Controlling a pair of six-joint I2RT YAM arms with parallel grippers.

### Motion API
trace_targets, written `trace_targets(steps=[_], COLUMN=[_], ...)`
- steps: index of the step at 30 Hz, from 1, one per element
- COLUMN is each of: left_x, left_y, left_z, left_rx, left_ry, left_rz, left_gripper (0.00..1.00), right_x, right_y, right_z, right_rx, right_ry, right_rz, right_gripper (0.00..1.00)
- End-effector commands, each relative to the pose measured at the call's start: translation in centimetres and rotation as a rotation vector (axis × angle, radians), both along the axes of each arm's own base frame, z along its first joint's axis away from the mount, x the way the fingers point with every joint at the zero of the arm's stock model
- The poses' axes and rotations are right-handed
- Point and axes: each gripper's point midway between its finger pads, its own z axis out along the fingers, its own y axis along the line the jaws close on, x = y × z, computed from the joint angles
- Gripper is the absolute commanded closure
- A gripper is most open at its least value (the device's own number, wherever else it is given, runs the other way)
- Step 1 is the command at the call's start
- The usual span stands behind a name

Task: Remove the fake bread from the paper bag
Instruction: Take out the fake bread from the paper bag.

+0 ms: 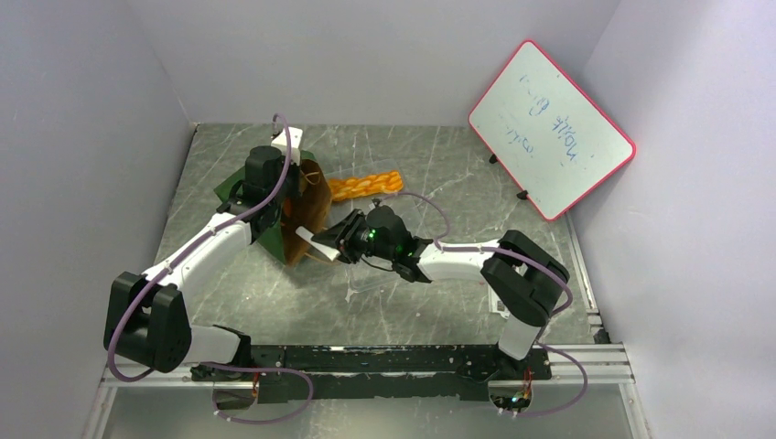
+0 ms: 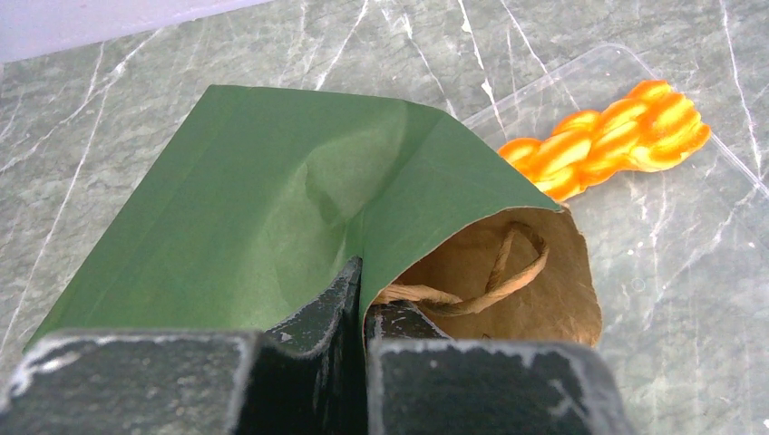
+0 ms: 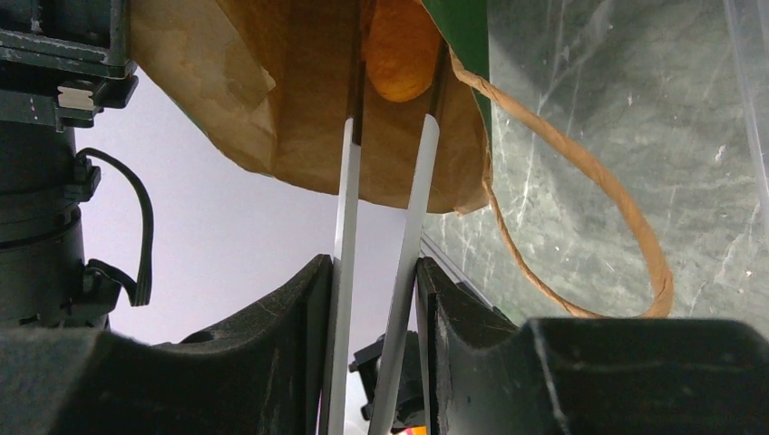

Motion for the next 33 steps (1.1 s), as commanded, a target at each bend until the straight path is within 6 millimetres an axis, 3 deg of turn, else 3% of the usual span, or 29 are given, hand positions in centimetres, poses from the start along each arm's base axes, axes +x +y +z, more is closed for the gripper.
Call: trace_targets(steps=[1,3,8,14,21,23,26,33], left_x=[0.3,0.3,0.3,0.4,0.3,0.3,0.3,0.5], left_y=[-0.2,-0.2,-0.2,-0.4,-0.4,-0.4,-0.4,-0.3], left_z=[2.0,2.0,2.2,2.5,2.5,2.4,2.4,1.9], left_rx=[-0.055,-0.055,-0.056,-0.062,-0.057,-0.058,-0.059,-0.053], left_ry=[-0.059,-0.059,-0.062,-0.062,-0.06,-0.059,-0.059,-0.052], left_rz=[0.003,0.005,0.005,-0.002,-0.007,-0.009,-0.008,0.003], left_gripper=[0.93,0.93,0.93,0.93,0.93,0.93,0.93,0.93], right_x=[0.3,0.3,0.2,0.4,0.7,0.7,0.7,0.7], right_y=[-0.1,-0.3,-0.4,0.7,1.3,1.4,1.1,0.1], right_z=[2.0,2.0,2.1,2.3,1.5,1.3,1.2,1.4], right_rx=[0.029,0.02,0.022,0.035,0.027,0.023,0.019,-0.007], right_ry=[-0.057,-0.061,-0.07,-0.087,-0.079,-0.076,-0.073,-0.085], right_rz=[-0.015,-0.018,-0.015,0.018,0.028,0.028,0.017,-0.011], right_gripper=[0.95,1.0,1.0,0.59,0.55,0.56,0.65,1.0])
